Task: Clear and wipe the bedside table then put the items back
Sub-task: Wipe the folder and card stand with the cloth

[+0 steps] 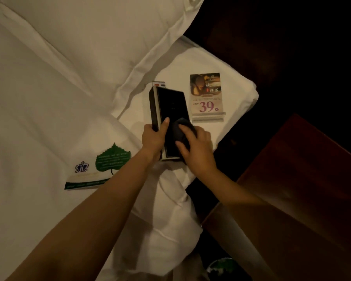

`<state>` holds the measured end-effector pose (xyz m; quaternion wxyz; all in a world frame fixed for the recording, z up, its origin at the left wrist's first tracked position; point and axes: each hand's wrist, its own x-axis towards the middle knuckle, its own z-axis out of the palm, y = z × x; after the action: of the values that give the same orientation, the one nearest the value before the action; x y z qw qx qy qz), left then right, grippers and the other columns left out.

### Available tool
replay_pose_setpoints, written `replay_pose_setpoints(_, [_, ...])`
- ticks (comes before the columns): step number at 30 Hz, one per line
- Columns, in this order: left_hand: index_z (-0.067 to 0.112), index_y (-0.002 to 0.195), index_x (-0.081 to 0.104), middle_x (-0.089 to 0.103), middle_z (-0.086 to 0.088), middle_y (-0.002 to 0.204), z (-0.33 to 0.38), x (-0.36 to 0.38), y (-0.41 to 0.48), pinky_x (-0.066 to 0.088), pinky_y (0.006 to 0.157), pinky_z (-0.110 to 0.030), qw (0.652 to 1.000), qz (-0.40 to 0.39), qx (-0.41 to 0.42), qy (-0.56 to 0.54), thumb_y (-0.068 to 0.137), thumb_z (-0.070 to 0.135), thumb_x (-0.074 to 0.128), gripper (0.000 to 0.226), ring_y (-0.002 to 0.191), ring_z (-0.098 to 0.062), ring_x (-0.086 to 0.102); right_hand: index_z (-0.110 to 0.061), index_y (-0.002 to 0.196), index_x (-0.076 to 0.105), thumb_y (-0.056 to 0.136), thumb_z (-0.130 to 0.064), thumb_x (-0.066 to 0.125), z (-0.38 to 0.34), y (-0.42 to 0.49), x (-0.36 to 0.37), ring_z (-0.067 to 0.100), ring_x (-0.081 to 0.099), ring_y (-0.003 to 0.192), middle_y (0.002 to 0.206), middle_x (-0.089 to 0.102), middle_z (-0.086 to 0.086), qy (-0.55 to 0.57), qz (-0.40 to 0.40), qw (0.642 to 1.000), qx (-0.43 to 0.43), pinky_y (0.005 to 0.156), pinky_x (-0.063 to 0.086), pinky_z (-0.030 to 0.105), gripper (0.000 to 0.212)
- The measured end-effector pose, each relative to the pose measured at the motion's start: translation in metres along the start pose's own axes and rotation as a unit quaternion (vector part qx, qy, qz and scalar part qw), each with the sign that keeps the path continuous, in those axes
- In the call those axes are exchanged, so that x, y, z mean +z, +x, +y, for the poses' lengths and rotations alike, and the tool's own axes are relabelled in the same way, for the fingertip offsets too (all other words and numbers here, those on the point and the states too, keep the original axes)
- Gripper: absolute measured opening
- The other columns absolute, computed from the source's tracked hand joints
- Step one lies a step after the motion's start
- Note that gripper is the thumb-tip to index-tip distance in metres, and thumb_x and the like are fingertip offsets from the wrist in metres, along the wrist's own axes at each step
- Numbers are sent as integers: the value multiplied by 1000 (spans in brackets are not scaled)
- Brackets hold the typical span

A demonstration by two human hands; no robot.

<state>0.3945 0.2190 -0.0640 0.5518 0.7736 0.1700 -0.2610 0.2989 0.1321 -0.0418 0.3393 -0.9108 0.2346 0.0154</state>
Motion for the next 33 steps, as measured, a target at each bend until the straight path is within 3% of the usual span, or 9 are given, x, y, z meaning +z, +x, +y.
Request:
replay_pose_setpoints(3, [9, 112, 51, 61, -9, 107, 7, -15, -11, 55, 89, -38, 1000, -16, -5, -4, 87, 53, 52, 51, 99, -24, 62, -27, 140, 35, 92, -32, 50, -14, -2, 5, 32, 35, 123, 139, 38, 15, -12, -1, 999, -30, 103, 32, 41, 51])
replay_pose_setpoints(9, [10, 106, 62, 71, -5, 94, 15, -45, -36, 55, 63, -20, 996, -87, 31, -22, 89, 49, 52, 43, 80, -11, 70, -27, 140, 35, 92, -34, 49, -32, 64, -29, 34, 32, 127, 140, 36, 15, -50, 30, 995, -83, 102, 32, 44, 50])
replay_pose_setpoints(13, [11, 106, 64, 72, -6, 96, 20, -50, -43, 56, 69, -26, 993, -95, 6, -71, 88, 53, 49, 47, 84, -14, 71, -27, 141, 33, 93, -34, 47, -43, 100, -50, 34, 30, 128, 140, 35, 15, -79, 16, 993, -81, 106, 28, 43, 51])
replay_pose_setpoints(20, [17, 86, 67, 71, -10, 87, 33, -48, -25, 55, 61, -25, 993, -61, -28, -95, 94, 53, 36, 49, 75, -19, 69, -30, 137, 41, 90, -31, 51, -59, 21, -23, 30, 35, 124, 141, 39, 11, -66, -22, 986, -152, 100, 32, 40, 48])
replay_pose_setpoints(24, [11, 104, 65, 69, -15, 98, 24, -45, -23, 56, 68, -25, 993, -59, -32, -96, 94, 52, 37, 50, 88, -22, 68, -29, 134, 44, 88, -28, 56, -54, -21, -4, 31, 39, 124, 139, 43, 12, -46, -5, 991, -124, 100, 35, 41, 48])
replay_pose_setpoints(27, [9, 113, 61, 69, -11, 97, 18, -41, -24, 56, 59, -20, 995, -61, -23, -82, 95, 50, 37, 51, 85, -17, 68, -30, 134, 43, 89, -28, 55, -44, -9, -3, 30, 37, 124, 140, 41, 11, -54, 1, 992, -113, 100, 34, 40, 47])
replay_pose_setpoints(33, [6, 117, 60, 68, -16, 111, 15, -32, -26, 54, 91, -41, 995, -87, -29, -48, 93, 50, 42, 52, 103, -28, 66, -27, 137, 38, 92, -29, 49, -20, 56, -19, 31, 34, 124, 141, 37, 13, -69, 38, 996, -47, 101, 32, 41, 46])
